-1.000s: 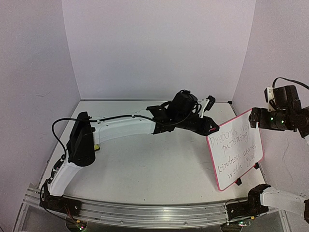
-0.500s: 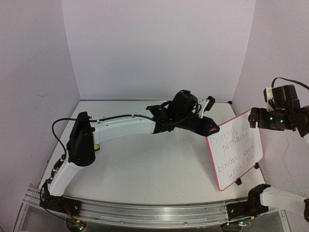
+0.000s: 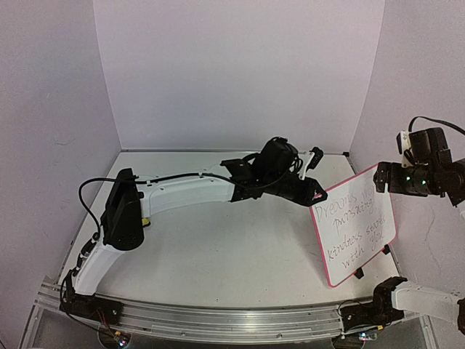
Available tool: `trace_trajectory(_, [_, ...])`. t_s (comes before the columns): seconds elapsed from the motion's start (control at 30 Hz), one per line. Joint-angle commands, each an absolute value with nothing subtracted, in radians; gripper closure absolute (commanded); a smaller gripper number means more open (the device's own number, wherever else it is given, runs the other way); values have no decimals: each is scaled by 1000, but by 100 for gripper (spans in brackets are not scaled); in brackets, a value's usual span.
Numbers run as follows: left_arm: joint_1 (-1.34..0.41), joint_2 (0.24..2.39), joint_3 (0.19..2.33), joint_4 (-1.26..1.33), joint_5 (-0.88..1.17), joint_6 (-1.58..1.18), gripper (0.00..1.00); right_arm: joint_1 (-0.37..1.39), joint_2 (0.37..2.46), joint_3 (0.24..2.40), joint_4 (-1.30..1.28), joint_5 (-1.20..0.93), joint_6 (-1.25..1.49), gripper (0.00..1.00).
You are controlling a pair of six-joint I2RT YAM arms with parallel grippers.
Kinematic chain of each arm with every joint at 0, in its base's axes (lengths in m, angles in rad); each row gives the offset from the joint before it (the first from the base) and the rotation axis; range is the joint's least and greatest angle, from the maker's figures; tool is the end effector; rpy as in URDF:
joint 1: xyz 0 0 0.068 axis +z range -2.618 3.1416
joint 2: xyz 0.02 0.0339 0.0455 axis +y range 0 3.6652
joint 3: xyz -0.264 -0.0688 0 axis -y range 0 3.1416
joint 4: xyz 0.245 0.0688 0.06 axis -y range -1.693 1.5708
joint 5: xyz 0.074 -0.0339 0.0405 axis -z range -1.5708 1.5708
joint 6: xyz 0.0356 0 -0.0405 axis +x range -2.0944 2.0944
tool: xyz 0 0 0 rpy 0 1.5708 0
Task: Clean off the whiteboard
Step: Move the whiteboard to the corner of the board.
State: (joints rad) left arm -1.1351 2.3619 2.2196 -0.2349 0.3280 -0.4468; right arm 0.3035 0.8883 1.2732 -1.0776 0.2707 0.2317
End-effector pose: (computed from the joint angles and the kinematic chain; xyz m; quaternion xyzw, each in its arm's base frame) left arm 0.2255 -0.5115 0.2841 0.3617 0.7372 -0.4892 0.2939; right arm 0.1378 0.0332 0.3968 0.0251 0.8984 -0.0064 0.4385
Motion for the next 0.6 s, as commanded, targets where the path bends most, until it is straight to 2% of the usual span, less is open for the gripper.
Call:
trace_trajectory(0.0, [-1130,2377,2266,-221,317,-449,89,303,884,1267,-1062,279,224,2])
trace_trajectory(0.07, [-1131,2378,2266,-222,316,-451,98,304,883,1267,-1062,280,223,2])
trace_trajectory(0.1, [-1131,2376,2264,-222,311,-451,100,304,881,1267,-1062,282,223,2])
trace_trajectory(0.57, [-1130,2223,2114,-276,42,-410,100,303,883,1269,-1065,315,213,2])
